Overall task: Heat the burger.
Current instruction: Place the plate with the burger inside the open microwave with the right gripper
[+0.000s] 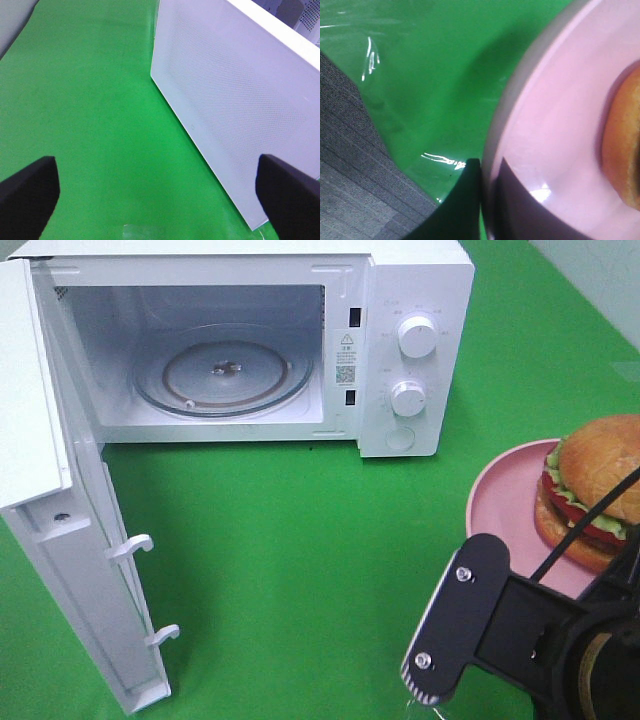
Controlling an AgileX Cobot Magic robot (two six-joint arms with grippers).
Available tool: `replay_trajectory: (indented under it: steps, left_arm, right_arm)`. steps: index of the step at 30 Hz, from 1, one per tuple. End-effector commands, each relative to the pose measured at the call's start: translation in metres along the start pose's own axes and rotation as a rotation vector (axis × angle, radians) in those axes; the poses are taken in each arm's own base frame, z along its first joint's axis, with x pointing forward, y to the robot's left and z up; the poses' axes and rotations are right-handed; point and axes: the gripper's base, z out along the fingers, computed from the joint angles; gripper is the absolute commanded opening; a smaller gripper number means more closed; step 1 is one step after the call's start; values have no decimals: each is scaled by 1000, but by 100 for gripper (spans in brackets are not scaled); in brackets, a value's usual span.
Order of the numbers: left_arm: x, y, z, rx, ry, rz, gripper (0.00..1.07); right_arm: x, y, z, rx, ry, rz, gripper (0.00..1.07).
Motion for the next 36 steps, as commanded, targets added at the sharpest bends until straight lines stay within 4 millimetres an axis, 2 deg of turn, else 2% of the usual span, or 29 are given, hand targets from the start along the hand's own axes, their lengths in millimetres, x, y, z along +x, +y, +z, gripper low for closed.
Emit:
replay_trajectory:
  steps: [1,28,36]
  left_arm:
    - [1,0,-2,1,-14,5,100]
    - [0,0,0,23,-2,13,100]
    - [0,0,0,23,-2,13,100]
  right_arm:
    - [1,0,-7,72,-26,-125,0]
    - [-15,5,-9,66,-196,-459,0]
    - [-23,9,-11,70,-292,-615,0]
